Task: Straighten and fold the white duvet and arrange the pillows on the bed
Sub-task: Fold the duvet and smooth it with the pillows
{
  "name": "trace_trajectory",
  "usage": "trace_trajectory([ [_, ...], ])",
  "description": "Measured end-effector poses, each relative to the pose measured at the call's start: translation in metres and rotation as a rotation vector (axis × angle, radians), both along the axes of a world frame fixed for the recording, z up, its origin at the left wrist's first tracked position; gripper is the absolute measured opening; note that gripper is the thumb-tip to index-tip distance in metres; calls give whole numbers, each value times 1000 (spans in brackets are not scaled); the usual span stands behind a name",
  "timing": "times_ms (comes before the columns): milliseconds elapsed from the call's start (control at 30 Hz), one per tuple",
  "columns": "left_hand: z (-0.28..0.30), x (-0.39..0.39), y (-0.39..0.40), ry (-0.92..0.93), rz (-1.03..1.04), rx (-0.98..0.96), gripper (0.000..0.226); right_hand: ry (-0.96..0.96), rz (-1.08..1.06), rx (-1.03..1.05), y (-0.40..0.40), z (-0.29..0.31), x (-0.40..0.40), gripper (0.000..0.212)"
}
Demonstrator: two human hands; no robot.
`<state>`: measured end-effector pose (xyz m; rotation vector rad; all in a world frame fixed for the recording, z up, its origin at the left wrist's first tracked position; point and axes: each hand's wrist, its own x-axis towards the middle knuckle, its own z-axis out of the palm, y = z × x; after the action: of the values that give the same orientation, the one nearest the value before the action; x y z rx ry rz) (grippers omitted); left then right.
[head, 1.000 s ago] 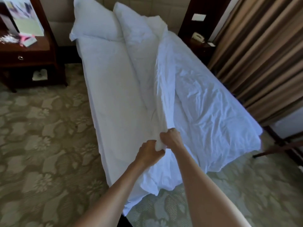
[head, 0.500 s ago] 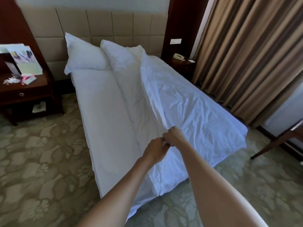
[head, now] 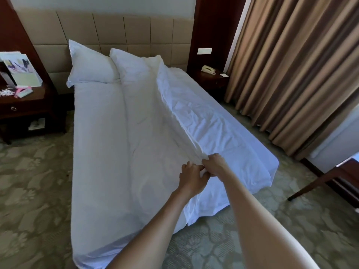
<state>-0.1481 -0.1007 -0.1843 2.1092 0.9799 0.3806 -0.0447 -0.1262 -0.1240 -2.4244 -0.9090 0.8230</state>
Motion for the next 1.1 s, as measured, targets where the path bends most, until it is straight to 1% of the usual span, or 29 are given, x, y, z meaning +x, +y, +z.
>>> trace_trajectory([
  [67,-5,25,-10,-31,-13,-15,40,2,3,12,-11,-5,25,25],
  [133,-8,47,-20,-80,-21,-35,34,11,9,26,-20,-14,50,28],
  [233,-19,80,-32,-115,-24,-116,27,19,10,10,-29,-29,86,20],
  [367,-29,134,-41,-65,-19,-209,26,50,-20,-19,-35,-54,143,18],
  [533,-37,219,-41,45,-48,-284,21,59,72,-83,-35,-80,232,21],
  [633,-41,285,-42,114,-25,-252,12,30,140,-148,-39,-83,293,28],
  [733,-37,353,-53,129,27,-189,21,-8,179,-173,-44,-76,355,39],
  [833,-25,410,-61,88,49,-225,21,13,146,-158,-47,-64,412,38],
  [967,-13,463,-60,79,85,-221,20,41,116,-107,-44,-52,467,36],
  [1100,-10,506,-63,92,133,-169,19,39,214,-94,-43,-50,508,33],
])
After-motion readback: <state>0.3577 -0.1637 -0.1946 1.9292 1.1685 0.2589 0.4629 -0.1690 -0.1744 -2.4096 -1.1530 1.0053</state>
